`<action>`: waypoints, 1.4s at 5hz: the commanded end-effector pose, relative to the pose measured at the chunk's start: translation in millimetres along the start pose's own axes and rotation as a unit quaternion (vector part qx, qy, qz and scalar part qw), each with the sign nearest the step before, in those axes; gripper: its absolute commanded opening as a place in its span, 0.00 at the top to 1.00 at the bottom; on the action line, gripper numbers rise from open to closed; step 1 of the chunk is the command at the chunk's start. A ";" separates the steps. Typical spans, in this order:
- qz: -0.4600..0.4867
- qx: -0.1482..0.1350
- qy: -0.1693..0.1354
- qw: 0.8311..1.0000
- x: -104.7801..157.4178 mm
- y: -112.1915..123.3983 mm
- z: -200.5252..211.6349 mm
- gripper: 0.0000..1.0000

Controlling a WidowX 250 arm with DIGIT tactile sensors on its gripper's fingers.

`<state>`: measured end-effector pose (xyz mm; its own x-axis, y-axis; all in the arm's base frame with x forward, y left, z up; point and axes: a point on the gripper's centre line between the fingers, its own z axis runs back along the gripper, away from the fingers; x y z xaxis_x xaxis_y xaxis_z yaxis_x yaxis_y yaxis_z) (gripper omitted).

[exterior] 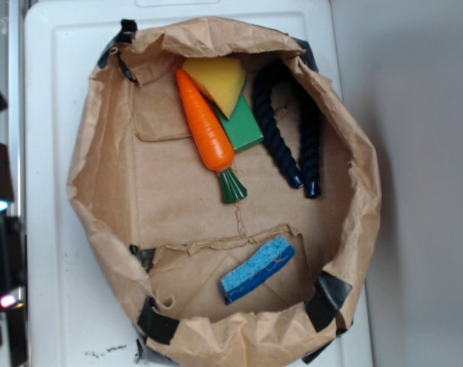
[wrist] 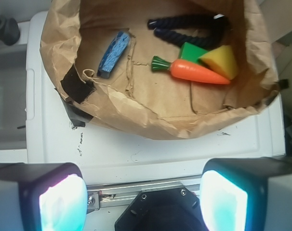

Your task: Grab the blue sponge.

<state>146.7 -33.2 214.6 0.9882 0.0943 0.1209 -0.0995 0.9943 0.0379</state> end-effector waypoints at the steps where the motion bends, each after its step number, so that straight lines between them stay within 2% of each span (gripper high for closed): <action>1: 0.000 -0.001 -0.008 1.000 3.2 -1.2 3.9 0.00; 2: 0.000 -0.001 -0.008 1.000 3.2 -1.2 3.9 0.00; 3: 0.036 -0.009 -0.026 0.999 35.4 -9.9 -7.9 0.00; 4: 0.084 -0.063 -0.045 0.993 70.9 -9.8 -28.5 0.00; 5: 0.117 -0.090 -0.017 0.989 91.0 -5.5 -51.9 0.00; 6: 0.150 -0.085 -0.010 0.985 103.8 -3.1 -70.3 0.00; 7: 0.150 -0.085 -0.010 0.985 103.8 -3.1 -70.3 0.00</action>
<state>250.5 -30.1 142.6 0.9293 0.3625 0.0705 -0.3498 0.9253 -0.1462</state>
